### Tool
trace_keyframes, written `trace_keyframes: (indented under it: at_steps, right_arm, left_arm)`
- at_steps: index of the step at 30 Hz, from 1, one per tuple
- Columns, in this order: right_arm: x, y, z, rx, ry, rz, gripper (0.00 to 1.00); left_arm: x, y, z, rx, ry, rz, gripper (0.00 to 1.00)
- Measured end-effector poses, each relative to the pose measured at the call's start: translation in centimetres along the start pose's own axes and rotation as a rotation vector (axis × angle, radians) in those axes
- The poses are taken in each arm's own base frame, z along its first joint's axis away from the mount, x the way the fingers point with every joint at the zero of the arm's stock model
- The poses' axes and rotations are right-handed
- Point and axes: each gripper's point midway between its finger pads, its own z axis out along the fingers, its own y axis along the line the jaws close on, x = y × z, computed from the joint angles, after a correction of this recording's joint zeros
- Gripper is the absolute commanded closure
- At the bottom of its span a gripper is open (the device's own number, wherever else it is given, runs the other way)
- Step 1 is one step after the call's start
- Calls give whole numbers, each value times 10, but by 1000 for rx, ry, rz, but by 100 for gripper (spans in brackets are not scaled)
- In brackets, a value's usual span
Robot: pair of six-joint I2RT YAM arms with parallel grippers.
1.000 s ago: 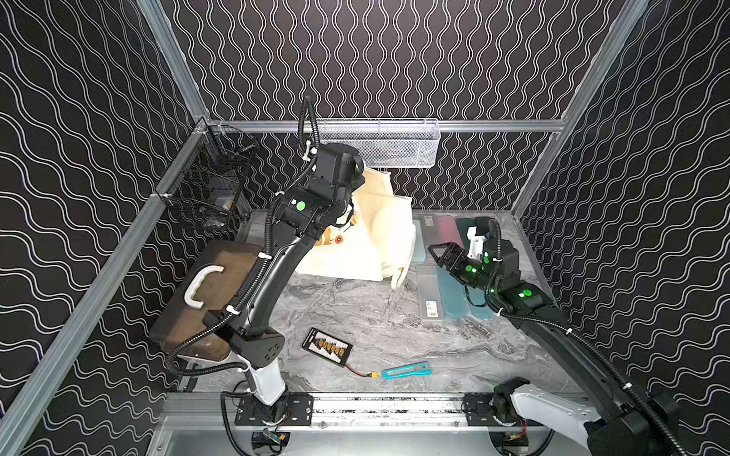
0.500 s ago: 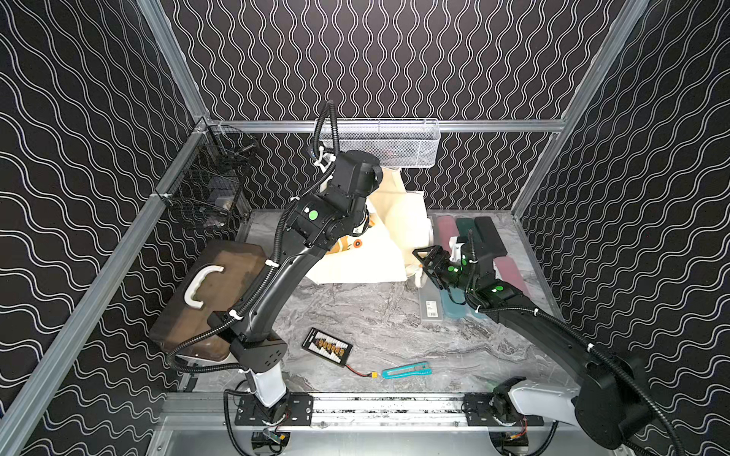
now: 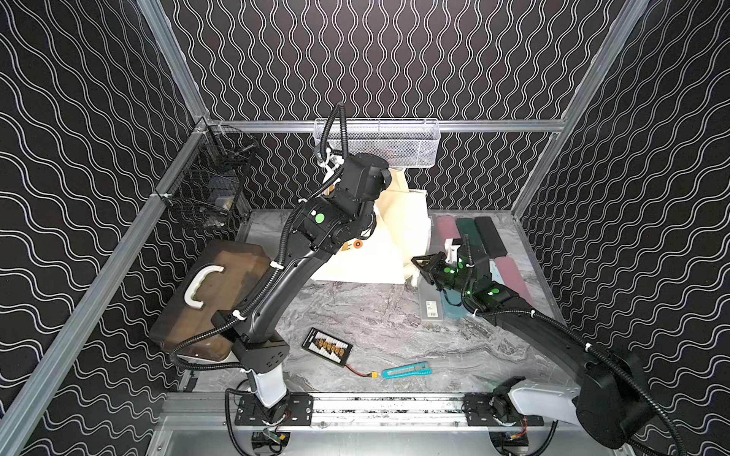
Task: Take out the pencil case from the canvas bag
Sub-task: Place the canvas bag at the center of the board.
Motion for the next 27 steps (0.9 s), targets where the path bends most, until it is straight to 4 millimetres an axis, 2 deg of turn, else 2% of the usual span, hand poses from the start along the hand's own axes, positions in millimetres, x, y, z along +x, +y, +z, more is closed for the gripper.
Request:
trace_keyframes:
  at_steps: [2, 6, 14, 20, 27]
  right_arm:
    - [-3, 1, -2, -1, -16, -3, 100]
    - [-6, 9, -9, -3, -31, -33, 100]
    - [-32, 56, -33, 21, -115, -245, 100]
    - [-46, 95, -38, 70, -101, -441, 100]
    - [-44, 119, -29, 96, -42, -590, 100]
  left_arm:
    - [1, 1, 1, -4, -1, 3, 100]
    - [3, 5, 0, -10, 2, 16, 100]
    - [-20, 14, -22, -5, -13, 134, 100]
    - [-6, 41, -25, -62, 70, 381, 100]
    - [13, 84, -13, -90, 245, 542, 100]
